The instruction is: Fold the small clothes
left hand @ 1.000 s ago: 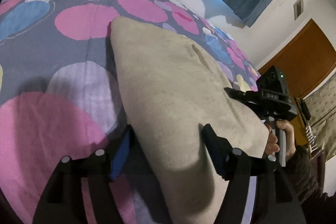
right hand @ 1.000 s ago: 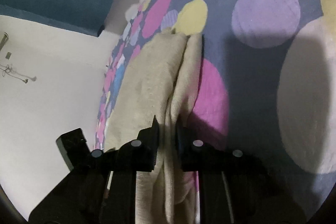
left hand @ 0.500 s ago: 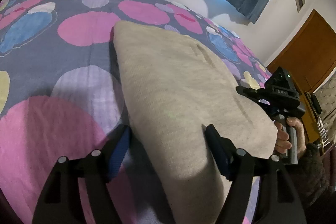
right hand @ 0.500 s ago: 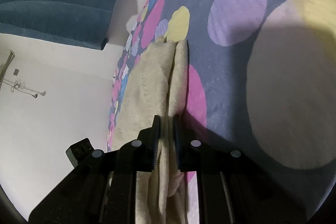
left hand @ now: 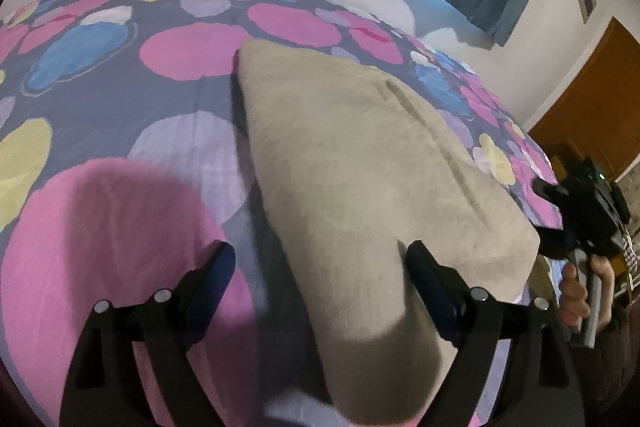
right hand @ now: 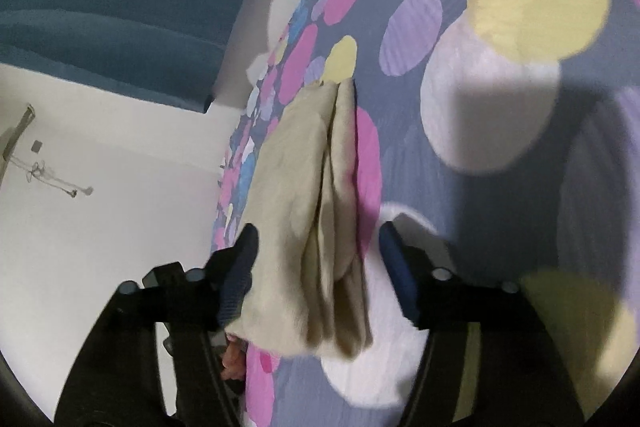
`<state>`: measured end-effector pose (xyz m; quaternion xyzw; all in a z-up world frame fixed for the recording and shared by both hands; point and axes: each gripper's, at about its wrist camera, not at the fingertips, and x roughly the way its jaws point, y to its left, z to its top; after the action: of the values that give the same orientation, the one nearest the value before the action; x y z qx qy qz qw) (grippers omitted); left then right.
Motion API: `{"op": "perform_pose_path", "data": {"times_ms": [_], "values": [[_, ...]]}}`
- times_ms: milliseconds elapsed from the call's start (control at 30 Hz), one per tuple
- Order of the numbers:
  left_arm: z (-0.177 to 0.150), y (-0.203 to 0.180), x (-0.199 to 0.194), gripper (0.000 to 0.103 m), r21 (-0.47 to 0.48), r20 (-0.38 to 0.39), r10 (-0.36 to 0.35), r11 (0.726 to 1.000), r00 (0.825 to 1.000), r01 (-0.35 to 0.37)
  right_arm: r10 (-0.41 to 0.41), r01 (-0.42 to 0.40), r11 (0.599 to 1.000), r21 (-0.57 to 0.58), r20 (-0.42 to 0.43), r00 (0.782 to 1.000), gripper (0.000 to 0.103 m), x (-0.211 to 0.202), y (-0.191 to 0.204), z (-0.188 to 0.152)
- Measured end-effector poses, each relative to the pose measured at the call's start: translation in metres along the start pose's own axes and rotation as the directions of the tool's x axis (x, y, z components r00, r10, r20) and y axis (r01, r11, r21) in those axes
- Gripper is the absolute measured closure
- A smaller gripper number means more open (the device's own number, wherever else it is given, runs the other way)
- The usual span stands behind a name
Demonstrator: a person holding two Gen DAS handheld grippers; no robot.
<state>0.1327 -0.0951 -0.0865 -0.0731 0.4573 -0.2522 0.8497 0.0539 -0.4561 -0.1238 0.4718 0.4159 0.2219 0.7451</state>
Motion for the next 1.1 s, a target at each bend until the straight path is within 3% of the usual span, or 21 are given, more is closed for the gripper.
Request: {"op": "perform_pose_path", "data": {"times_ms": [200, 300, 400, 533, 767, 1100], "values": [[-0.018, -0.007, -0.021, 0.016, -0.037, 0.013, 0.078, 0.996, 0.997, -0.077, -0.109, 0.109, 0.990, -0.084, 0.010, 0.994, 0.030, -0.010, 0.018, -0.035], [-0.028, -0.017, -0.036, 0.016, -0.028, 0.033, 0.140, 0.990, 0.990, -0.140, -0.194, 0.197, 0.971, -0.137, 0.036, 0.980, 0.028, -0.017, 0.028, -0.052], [-0.038, -0.033, -0.053, 0.016, 0.024, 0.075, 0.231, 0.972, 0.970, -0.233, -0.307, 0.313, 0.932, -0.185, 0.062, 0.950, 0.027, -0.019, 0.039, -0.068], [-0.046, -0.049, -0.073, 0.016, 0.071, 0.121, 0.269, 0.958, 0.956, -0.278, -0.421, 0.436, 0.859, -0.269, 0.115, 0.900, 0.024, -0.018, 0.057, -0.088], [-0.055, -0.052, -0.103, 0.016, 0.008, 0.189, 0.340, 0.938, 0.921, -0.348, -0.479, 0.526, 0.767, -0.368, 0.218, 0.850, 0.017, -0.019, 0.094, -0.111], [-0.056, -0.060, -0.121, 0.016, -0.002, 0.205, 0.350, 0.934, 0.914, -0.357, -0.466, 0.529, 0.738, -0.418, 0.250, 0.849, 0.014, -0.024, 0.121, -0.129]]}}
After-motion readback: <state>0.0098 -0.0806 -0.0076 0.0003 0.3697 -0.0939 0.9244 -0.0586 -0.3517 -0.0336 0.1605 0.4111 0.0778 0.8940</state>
